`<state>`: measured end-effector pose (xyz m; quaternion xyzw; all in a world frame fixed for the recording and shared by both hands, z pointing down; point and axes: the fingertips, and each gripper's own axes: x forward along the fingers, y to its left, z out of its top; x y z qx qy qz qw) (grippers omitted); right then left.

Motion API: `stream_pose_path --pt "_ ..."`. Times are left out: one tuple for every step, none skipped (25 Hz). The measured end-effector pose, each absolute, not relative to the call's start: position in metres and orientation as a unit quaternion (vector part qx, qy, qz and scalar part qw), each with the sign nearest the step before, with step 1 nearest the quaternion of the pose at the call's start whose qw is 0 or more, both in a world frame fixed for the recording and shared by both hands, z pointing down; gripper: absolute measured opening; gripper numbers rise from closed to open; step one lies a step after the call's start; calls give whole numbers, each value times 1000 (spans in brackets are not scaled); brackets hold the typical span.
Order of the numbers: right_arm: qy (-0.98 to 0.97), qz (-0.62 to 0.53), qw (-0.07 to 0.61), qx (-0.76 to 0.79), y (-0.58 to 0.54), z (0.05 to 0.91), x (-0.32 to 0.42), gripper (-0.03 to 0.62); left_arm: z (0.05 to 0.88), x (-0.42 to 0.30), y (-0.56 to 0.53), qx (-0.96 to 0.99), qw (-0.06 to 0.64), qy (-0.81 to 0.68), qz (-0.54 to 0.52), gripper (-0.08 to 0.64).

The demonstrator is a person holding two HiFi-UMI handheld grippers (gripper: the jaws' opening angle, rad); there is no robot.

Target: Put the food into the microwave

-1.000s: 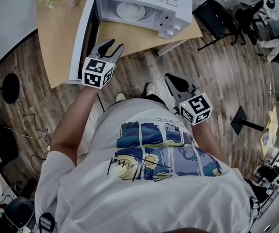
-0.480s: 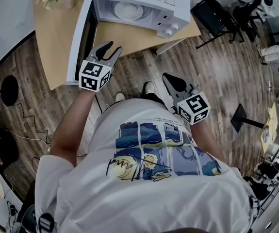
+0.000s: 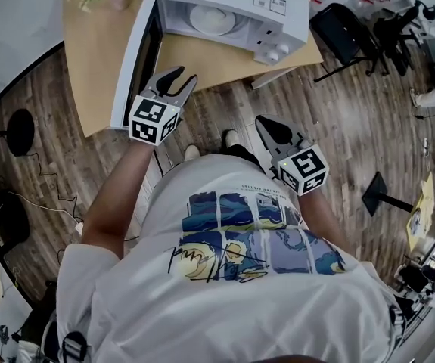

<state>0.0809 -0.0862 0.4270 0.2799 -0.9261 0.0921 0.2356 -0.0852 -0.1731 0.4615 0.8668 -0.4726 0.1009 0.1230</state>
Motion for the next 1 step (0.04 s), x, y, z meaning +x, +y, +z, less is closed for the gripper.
stream_pose_path --pt "-926 92 236 278 -87 427 80 7 461 -84 -173 868 123 -471 100 152"
